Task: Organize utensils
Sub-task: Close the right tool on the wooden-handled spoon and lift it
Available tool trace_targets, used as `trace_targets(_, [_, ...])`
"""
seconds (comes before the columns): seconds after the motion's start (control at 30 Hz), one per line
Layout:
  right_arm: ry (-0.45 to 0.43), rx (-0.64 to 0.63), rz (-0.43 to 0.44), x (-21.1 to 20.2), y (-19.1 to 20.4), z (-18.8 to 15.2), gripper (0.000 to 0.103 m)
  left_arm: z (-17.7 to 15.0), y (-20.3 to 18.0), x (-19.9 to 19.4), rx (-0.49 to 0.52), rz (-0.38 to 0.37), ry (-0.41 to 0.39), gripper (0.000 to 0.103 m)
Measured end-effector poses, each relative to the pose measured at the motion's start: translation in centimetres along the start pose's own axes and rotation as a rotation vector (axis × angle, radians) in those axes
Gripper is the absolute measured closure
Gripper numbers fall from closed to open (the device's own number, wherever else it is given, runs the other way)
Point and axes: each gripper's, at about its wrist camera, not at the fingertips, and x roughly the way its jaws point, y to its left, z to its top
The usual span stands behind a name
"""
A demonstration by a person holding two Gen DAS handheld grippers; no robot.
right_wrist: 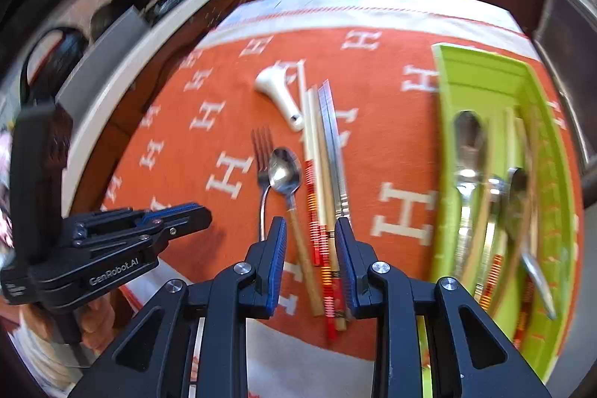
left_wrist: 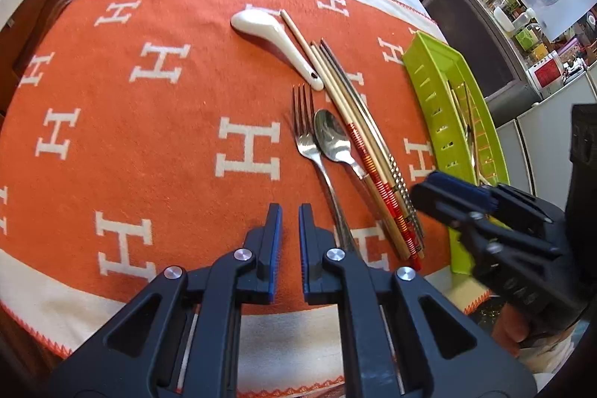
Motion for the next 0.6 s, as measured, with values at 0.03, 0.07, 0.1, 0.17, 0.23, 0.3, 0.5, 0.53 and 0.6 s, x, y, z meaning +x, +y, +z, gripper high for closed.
trace_targets(0.03, [0.009,-0.012,-0.003,0.6,0.3,0.0,0.075,-0.1,0.1,0.2,-0.001,-0.002,0.004,0.098])
trace_targets(0.07, [0.022,-0.026,-0.008,1.4,0.7,0.0,0.075,-0.2,0.3,0.5,-0.004,-0.005,0.009,0.098])
trace_targets(0.1, [0.034,-0.037,-0.015,2.1,1.0,-0.1,0.076,-0.3,0.4,0.6,-0.006,-0.005,0.012,0.098])
trace_targets(0.17, [0.048,-0.052,-0.022,3.1,1.4,0.0,0.077,-0.4,0.7,0.9,-0.013,-0.005,0.017,0.098])
trace_targets(0.23, [0.060,-0.064,-0.025,4.1,1.5,0.2,0.078,-0.4,1.0,1.2,-0.024,-0.010,0.023,0.098])
trace_targets(0.3, [0.070,-0.081,-0.029,4.9,1.8,0.4,0.079,-0.4,1.2,1.5,-0.031,-0.011,0.027,0.098])
trace_targets(0.5, [0.096,-0.125,-0.042,6.9,2.6,0.8,0.083,-0.2,1.1,2.1,-0.035,-0.020,0.029,0.098])
trace_targets(0.53, [0.090,-0.134,-0.048,7.0,2.8,0.8,0.083,-0.2,1.1,2.1,-0.033,-0.022,0.029,0.098])
trace_targets(0.6, [0.077,-0.161,-0.065,7.1,2.9,0.9,0.086,0.0,0.9,2.2,-0.027,-0.028,0.029,0.098])
